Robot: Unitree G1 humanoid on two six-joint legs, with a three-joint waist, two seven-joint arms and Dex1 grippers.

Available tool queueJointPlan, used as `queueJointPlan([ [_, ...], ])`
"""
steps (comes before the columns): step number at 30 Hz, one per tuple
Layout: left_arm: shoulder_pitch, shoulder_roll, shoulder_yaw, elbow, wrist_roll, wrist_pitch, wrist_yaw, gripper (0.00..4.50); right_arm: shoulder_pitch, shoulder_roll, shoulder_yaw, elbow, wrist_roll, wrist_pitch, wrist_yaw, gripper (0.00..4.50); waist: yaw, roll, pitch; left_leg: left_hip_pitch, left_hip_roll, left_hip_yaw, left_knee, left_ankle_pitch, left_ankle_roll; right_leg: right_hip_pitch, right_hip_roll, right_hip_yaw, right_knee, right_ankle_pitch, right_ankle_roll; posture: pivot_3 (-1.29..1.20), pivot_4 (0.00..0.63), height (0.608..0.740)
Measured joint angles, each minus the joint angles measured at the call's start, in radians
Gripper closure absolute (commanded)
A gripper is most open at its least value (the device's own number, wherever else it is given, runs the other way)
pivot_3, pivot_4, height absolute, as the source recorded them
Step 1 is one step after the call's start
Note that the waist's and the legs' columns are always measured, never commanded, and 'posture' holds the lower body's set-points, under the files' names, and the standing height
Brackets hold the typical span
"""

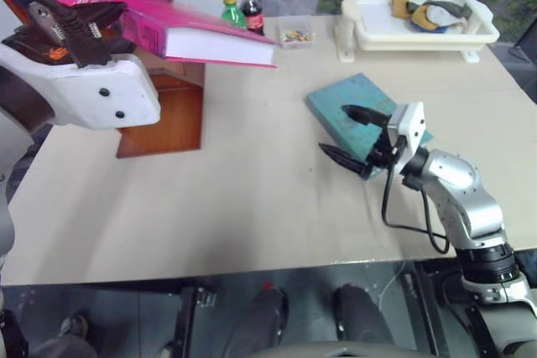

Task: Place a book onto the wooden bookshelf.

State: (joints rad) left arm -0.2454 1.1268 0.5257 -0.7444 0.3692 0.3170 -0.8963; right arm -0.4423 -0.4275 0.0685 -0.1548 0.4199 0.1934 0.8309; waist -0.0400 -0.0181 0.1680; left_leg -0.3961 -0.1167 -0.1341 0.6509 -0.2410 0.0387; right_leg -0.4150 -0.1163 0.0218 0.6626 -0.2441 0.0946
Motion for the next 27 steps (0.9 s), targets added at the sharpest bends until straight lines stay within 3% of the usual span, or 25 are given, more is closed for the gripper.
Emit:
queueJointPlan([
  [9, 0.126, -0.017, 0.045, -0.001, 0.159, 0.163, -0.030, 3.49, -0.017, -0.001, 0.000, 0.024, 0.000, 0.001, 0.040, 0.00, 0.003, 0.000, 0.000, 0.000, 0.000, 0.000, -0.001, 0.000, 0.000, 0.000, 0.000, 0.000, -0.001, 0.000, 0.000, 0.00, 0.150, 0.740],
  [19, -0.127, 0.024, -0.301, 0.142, 0.206, 0.268, 0.009, 3.49, -0.016, -0.021, -0.010, -0.029, 0.005, 0.053, 0.023, 0.00, 0.005, 0.001, 0.001, 0.000, 0.001, -0.002, -0.001, -0.001, 0.001, 0.000, 0.001, -0.002, 0.001, 0.001, -0.002, 0.00, 0.150, 0.740],
  [27, -0.231, 0.013, -0.437, 0.235, 0.238, 0.271, 0.056, 3.49, 0.018, -0.024, -0.011, -0.086, 0.004, 0.073, -0.016, 0.00, -0.003, 0.002, 0.001, 0.001, 0.004, 0.000, -0.001, 0.000, 0.000, -0.002, 0.004, -0.001, 0.002, 0.002, -0.003, 0.00, 0.150, 0.740],
])
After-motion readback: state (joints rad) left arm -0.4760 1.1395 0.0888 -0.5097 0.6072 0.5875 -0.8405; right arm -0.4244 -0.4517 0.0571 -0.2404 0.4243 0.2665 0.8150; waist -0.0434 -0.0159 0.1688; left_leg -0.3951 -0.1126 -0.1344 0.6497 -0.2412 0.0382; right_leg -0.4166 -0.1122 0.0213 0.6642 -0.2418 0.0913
